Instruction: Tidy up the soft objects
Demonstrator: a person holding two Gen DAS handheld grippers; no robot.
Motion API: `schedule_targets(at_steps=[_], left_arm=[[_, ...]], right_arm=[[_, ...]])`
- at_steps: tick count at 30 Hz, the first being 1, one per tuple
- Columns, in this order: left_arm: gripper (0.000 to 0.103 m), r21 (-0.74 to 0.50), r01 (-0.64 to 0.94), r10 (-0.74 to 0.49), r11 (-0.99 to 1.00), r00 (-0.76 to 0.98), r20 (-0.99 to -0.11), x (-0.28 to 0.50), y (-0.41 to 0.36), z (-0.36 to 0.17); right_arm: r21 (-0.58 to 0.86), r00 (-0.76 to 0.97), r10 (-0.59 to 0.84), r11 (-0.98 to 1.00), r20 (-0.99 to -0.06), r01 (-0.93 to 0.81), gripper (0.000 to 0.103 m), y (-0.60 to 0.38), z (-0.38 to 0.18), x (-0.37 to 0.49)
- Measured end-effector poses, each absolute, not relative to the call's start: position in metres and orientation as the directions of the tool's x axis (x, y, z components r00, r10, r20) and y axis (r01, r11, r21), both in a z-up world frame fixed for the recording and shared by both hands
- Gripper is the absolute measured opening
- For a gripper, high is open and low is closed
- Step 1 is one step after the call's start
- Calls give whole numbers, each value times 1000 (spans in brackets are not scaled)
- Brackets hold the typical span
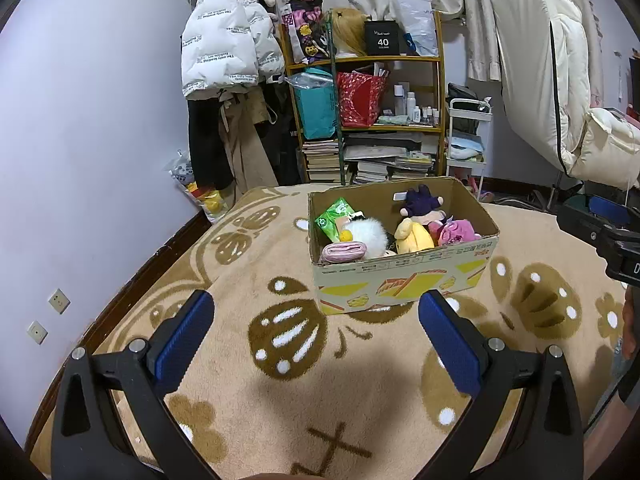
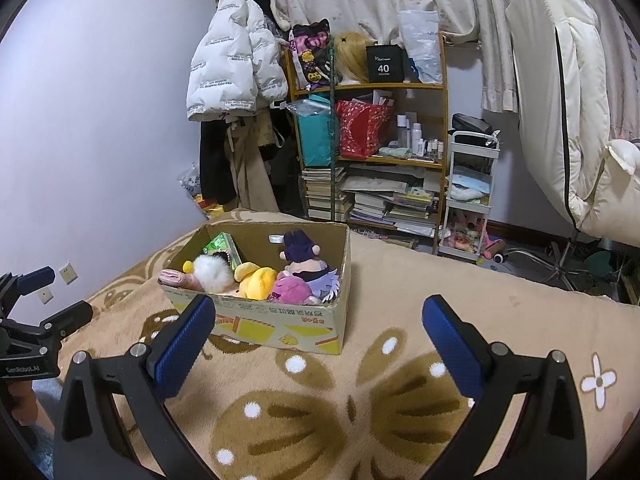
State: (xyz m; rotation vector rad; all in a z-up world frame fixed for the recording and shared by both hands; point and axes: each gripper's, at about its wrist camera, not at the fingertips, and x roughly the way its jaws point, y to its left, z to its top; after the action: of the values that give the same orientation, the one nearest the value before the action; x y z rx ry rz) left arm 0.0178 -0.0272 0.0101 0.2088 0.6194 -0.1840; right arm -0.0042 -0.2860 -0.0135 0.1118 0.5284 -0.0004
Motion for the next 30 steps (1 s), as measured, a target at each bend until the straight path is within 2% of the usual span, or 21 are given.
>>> schedule_targets(at_steps=[30], left_arm=[[101,140,231,-103,963,794,-598,19,-25,6]], right_arm=[[107,863,26,994,-504,32,103,-288,-12,-5]])
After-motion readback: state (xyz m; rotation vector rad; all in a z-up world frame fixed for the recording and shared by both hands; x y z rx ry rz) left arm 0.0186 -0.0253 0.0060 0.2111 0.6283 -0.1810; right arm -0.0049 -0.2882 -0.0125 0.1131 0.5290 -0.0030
